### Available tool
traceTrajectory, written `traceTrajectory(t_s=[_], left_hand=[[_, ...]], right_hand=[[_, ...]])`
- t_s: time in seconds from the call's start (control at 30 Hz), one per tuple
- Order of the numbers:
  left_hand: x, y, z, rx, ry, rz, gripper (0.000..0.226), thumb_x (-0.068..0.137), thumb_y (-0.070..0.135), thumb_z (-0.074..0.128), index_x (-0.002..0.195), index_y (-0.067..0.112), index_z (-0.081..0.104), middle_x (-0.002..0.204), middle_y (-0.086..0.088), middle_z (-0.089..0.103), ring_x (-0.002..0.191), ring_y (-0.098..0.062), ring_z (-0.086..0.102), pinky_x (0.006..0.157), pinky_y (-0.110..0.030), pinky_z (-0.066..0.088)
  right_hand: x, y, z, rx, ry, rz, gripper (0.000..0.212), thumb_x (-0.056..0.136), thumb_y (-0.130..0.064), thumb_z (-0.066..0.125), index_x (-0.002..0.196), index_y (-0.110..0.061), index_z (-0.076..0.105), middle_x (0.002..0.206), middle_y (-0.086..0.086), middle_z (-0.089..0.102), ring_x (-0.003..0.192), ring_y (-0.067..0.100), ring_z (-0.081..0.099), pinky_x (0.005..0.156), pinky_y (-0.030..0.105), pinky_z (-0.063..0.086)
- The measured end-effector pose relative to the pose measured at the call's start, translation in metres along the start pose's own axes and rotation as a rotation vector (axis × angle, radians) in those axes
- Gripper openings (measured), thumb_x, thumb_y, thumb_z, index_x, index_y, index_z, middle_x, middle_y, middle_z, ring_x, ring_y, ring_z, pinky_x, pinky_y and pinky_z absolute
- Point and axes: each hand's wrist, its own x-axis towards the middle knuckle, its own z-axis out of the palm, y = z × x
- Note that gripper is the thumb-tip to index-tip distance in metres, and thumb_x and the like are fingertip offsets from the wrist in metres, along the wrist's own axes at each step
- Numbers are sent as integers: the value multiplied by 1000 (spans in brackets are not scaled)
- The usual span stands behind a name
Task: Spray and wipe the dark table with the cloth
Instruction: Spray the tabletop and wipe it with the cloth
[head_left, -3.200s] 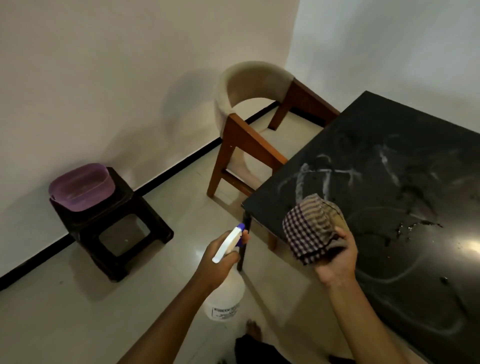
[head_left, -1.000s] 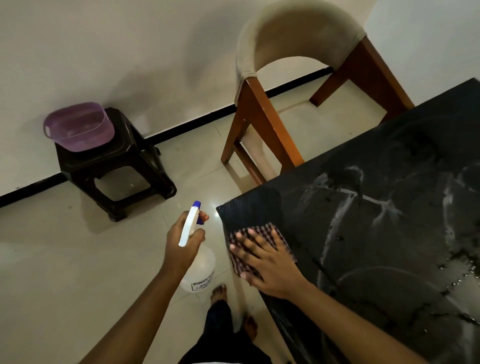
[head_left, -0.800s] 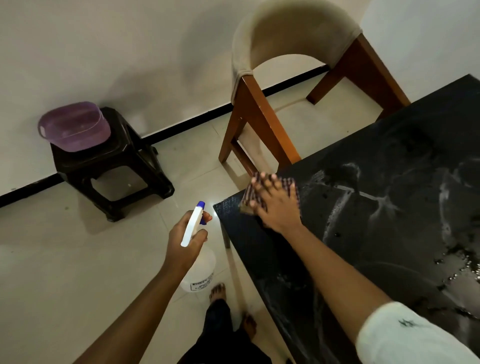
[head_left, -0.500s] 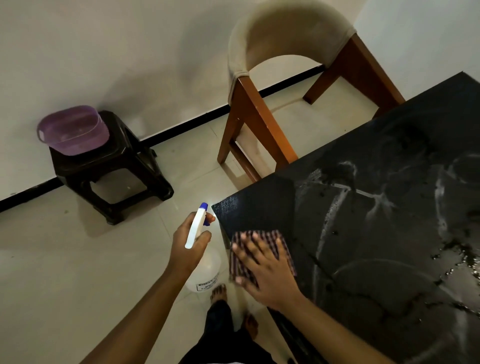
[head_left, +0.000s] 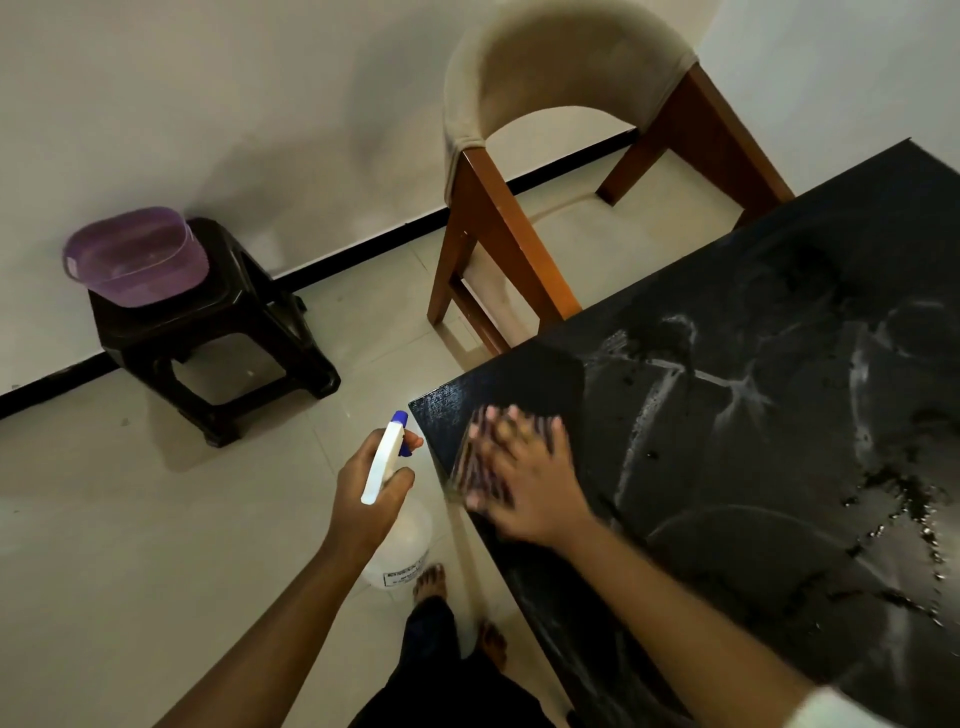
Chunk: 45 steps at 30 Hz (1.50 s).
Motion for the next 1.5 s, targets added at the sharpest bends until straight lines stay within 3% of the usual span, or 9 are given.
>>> traceTrajectory(t_s=[0.2, 0.4, 0.47, 0.6, 0.77, 0.97, 1.2, 1.33, 1.5], left_hand=[[-12, -4, 3, -12, -12, -14, 33, 71, 11, 53, 101, 18, 64, 97, 12, 67, 98, -1, 60, 72, -15, 52], [-25, -8, 5, -8, 34, -25, 31, 80, 2, 61, 109, 13, 61, 102, 12, 64, 98, 8, 58, 68, 0, 45], [-29, -9, 3, -13, 51, -32, 33, 79, 6, 61, 111, 12, 60, 102, 13, 64, 98, 8, 58, 68, -1, 47], [-37, -10, -4, -45, 75, 3, 36, 72, 9, 54, 106, 14, 62, 104, 4, 67, 101, -9, 62, 83, -19, 51], [-44, -14, -9, -63, 102, 1, 36, 72, 8, 53, 105, 18, 62, 103, 6, 67, 104, -11, 62, 89, -32, 52], [-51, -15, -3, -35, 99, -21, 36, 72, 13, 55, 107, 20, 61, 98, 19, 66, 98, 2, 60, 76, -14, 46], [-61, -12, 11, -78, 74, 32, 36, 71, 5, 53, 104, 14, 62, 104, 3, 67, 101, -9, 62, 80, -7, 46], [-68, -9, 23, -81, 55, 13, 35, 71, 10, 54, 104, 15, 62, 101, 9, 67, 100, -8, 62, 78, -9, 46], [-73, -8, 32, -43, 26, 3, 34, 72, 13, 56, 105, 18, 62, 99, 17, 65, 99, -2, 60, 74, -7, 44]], right_hand=[[-37, -8, 17, -67, 39, -225, 74, 89, -70, 28, 152, -33, 17, 160, -3, 14, 147, 21, 11, 111, 58, 5], [72, 33, -15, -9, 31, 258, 74, 88, -71, 15, 152, -35, 4, 161, -3, -1, 148, 22, -4, 111, 58, -10], [71, 25, -14, -5, 52, 270, 73, 90, -70, 17, 152, -34, 4, 161, -1, 0, 148, 22, -3, 112, 58, -9], [-2, -15, 11, -22, 79, -61, 74, 89, -72, 19, 152, -33, 15, 161, -1, 9, 148, 22, 3, 110, 65, 8], [-30, -17, 27, -64, 42, -306, 71, 89, -68, 34, 151, -37, 17, 160, -7, 12, 147, 18, 8, 113, 60, 4], [54, 15, -9, 17, 30, 171, 72, 88, -70, 14, 151, -37, 2, 161, -7, -1, 148, 17, -3, 114, 57, -7], [-69, -14, 21, 29, 85, -87, 74, 90, -71, 19, 152, -31, 18, 161, -2, 10, 148, 20, 6, 112, 58, 6], [-114, -1, 35, 1, 60, -150, 73, 89, -71, 29, 152, -36, 13, 160, -8, 8, 148, 14, 2, 112, 57, 6], [-35, 47, 4, 11, 44, 227, 73, 89, -71, 19, 151, -39, -2, 160, -8, -5, 147, 16, -5, 114, 57, -4]])
